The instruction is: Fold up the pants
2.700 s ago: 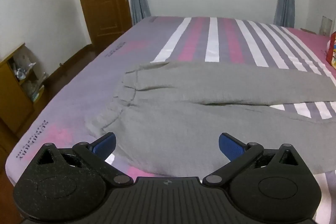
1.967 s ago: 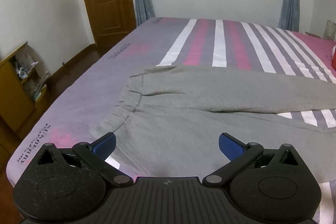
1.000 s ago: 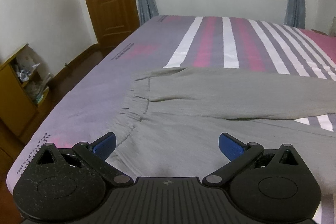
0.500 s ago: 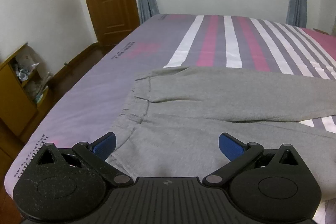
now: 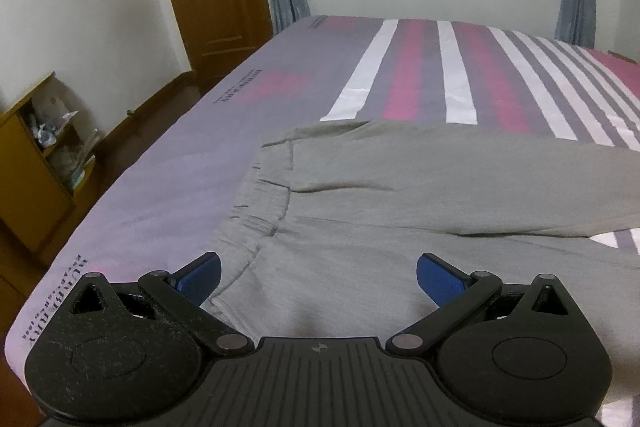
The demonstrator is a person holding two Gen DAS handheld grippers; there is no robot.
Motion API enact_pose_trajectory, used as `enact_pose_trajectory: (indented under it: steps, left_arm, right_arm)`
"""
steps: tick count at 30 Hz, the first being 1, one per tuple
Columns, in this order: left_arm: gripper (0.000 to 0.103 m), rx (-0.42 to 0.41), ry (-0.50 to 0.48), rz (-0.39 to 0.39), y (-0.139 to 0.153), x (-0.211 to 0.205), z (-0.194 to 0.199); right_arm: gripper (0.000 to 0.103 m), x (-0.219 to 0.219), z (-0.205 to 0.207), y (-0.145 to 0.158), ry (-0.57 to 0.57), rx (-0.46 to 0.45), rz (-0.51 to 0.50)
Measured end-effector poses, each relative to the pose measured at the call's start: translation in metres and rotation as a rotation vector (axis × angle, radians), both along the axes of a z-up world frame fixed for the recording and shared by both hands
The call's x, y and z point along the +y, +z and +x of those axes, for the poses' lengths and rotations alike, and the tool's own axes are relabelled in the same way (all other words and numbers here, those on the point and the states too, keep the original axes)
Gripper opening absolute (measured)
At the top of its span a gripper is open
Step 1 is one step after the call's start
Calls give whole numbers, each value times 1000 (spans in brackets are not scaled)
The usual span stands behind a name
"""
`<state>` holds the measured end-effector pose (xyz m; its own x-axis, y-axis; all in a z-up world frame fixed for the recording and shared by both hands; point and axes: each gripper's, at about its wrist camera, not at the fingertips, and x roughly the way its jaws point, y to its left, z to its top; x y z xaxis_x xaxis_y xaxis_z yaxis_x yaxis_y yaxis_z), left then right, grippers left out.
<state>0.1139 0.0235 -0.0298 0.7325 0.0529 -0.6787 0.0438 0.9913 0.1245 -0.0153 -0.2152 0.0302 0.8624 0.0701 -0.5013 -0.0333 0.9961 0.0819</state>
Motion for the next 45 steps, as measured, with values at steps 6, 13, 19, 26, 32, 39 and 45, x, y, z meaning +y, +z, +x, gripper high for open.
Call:
enact_pose_trajectory:
  steps: [6,13,19,26,32,39,45]
  left_arm:
    - [103,11,22,9,-11,13,29]
    - [103,50,63,51,-27,36,78]
    - [103,103,97,11,-46,56,132]
    - [102,154,131,17,-72,74,194]
    - [102,195,181,-31,-95,95,236]
    - [102,237,130,-130,-122,104,266]
    - [62,251,24,-283,-131,101,275]
  right_arm:
    - [99,9,31,-2,86,-12,-35]
    - [87,17,87,-15,164,35,-35]
    - [85,20,146,-34,215,76,-43]
    - [84,17,213,-56,239,131,-23]
    - [86,12,265,-78,246,186,-18]
    - [89,6,325,-102,246,241,-17]
    - [89,7,356,-105,262,246,-28]
